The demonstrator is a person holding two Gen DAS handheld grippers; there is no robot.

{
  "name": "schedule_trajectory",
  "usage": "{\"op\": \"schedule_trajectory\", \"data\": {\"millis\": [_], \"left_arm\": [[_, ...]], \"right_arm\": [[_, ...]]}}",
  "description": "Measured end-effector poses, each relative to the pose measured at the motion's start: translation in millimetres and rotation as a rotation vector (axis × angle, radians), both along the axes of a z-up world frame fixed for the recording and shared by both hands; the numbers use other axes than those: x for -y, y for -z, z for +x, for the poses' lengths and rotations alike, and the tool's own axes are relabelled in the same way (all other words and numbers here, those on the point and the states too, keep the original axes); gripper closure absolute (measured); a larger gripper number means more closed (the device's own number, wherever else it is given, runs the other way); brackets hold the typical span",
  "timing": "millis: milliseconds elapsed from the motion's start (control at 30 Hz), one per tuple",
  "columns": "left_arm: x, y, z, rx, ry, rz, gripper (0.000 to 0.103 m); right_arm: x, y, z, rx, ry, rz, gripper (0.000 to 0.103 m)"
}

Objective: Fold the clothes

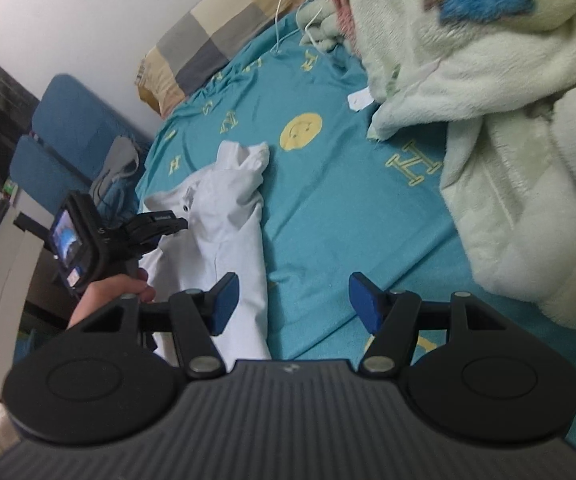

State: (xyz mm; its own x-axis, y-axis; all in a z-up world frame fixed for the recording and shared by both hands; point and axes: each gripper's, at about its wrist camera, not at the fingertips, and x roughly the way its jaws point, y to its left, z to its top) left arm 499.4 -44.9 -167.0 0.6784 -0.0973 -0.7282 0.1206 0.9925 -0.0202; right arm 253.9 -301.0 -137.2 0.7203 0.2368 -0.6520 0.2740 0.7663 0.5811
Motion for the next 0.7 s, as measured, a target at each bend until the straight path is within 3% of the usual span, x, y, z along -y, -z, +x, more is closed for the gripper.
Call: {"op": "schedule_trajectory", "data": {"millis": [33,167,333,433,700], "left_arm": [[-3,-7,-11,0.002,0.007,-0.007,0.058],[-13,-43,-78,0.031,0.065,-0.015,0.052],[-21,-79,-198,0.053,0.104,-0.047,0.049],[-23,-89,-271,0.044,0.123,-0.062,0.049],[-21,-82,-418,-0.008,0.193,-0.16,0.05]], "right_arm": [[-4,0,2,-0.003,-0.02,-0.008,0.039],[-20,-4,3,0.005,-0.1,-0.058,0.039],[-30,-13,-12,0.041,-0.162,-0.097,0.039],[-34,-19,-24,0.059,-0.175,-0.119,0.039],[-38,-41,-77,0.078,-0.203,-0.186,0.04]]}}
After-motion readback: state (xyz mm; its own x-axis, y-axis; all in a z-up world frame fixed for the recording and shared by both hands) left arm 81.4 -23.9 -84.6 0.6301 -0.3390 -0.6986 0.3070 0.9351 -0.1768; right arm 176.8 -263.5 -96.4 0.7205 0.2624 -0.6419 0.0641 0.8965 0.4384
